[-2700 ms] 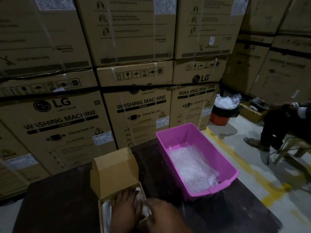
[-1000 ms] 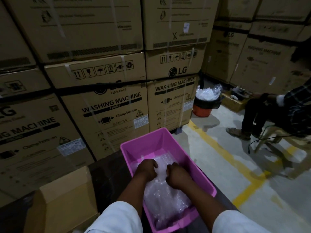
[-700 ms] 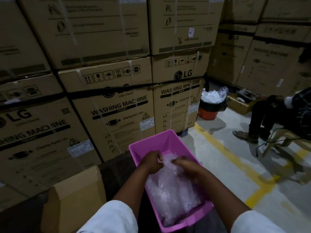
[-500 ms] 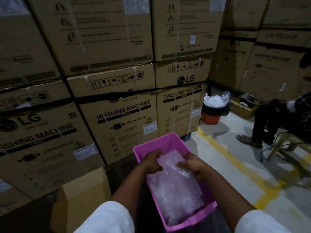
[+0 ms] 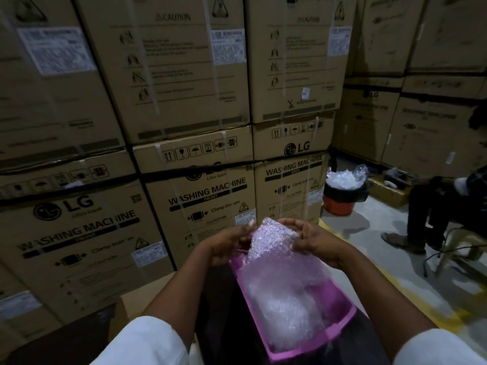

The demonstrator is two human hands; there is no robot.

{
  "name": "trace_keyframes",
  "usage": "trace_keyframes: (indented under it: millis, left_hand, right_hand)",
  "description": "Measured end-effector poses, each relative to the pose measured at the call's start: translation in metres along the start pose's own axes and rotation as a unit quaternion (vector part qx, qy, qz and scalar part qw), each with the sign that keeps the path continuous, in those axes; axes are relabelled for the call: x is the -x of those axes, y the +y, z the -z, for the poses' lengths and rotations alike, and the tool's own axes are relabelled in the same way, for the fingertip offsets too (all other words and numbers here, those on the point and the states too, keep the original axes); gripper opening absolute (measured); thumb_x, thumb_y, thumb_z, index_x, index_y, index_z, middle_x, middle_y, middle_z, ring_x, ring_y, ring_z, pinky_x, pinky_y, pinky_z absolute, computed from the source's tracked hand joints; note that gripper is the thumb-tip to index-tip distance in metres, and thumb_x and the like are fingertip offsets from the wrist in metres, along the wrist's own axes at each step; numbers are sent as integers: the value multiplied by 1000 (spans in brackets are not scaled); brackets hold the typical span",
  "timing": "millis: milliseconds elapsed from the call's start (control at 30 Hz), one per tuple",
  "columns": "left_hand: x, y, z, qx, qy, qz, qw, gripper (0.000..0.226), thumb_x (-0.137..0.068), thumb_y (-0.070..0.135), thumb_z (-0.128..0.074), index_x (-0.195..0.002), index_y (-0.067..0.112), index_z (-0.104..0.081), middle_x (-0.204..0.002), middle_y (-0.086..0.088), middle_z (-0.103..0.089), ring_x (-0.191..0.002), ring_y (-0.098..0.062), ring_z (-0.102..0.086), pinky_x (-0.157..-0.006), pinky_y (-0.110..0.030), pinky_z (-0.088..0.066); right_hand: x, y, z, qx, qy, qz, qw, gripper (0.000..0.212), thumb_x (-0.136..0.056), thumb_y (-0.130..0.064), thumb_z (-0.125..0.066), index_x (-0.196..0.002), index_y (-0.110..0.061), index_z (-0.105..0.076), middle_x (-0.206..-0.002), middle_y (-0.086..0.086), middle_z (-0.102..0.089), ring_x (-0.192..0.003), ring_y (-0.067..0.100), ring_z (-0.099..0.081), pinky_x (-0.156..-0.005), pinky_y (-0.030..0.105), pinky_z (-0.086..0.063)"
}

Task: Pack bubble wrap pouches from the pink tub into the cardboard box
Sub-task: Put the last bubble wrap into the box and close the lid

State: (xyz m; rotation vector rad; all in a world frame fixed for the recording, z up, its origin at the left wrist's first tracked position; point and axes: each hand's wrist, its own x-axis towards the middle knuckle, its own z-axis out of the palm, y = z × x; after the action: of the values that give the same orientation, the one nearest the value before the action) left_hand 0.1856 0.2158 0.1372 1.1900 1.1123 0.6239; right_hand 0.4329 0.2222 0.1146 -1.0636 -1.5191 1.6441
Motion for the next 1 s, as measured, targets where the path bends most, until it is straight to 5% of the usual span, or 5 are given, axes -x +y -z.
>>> trace_keyframes:
  millis: [100,267,433,633,1000]
  left_hand:
    - [15,21,4,-70,-23,-23,997,53,-80,35,-72,-112,-5,-58,-98,-12,-65,-82,-23,-56,-72,-29,-48]
    - [39,51,9,-38,76,-114,990,18,-91,19,-62,-100,5,-65,-92,-9,-70,-83,-23,-66,-79,-37,-56]
    - [80,70,29,-99,139,-187,967,20,-93,21,-59,-103,4,-62,-76,2,-65,-60,-7,-58,-56,-22,-49]
    - [108,72,51,4,70,-175,982,33,-85,18,-66,-115,9,-60,-100,-9,-69,-88,-25,-67,-71,-36,-57]
    - [129,52,33,-11,224,-249,942,46,-77,45,-66,-100,5,-69,-73,-7,-55,-65,-18,-45,-57,-26,-39]
  right_hand:
    - [12,-34,-17,9,11,29,999,56,-85,12,-59,-127,-23,-53,-110,14,-65,-95,22,-64,-90,38,-52]
    - [27,-57,-25,53,-23,22,998,36,-83,1,-68,-117,-8,-60,-109,15,-70,-100,28,-68,-86,37,-57]
    - [38,-70,-18,2,68,72,995,28,-85,-14,-66,-108,1,-60,-97,18,-69,-79,24,-70,-61,30,-55]
    - [27,-92,-20,-164,96,148,970,34,-85,-20,-67,-115,-7,-59,-115,18,-64,-108,36,-59,-99,53,-46]
    - [22,-98,-64,-92,62,121,986,61,-72,-21,-83,-123,-6,-54,-121,20,-63,-110,36,-63,-99,54,-47]
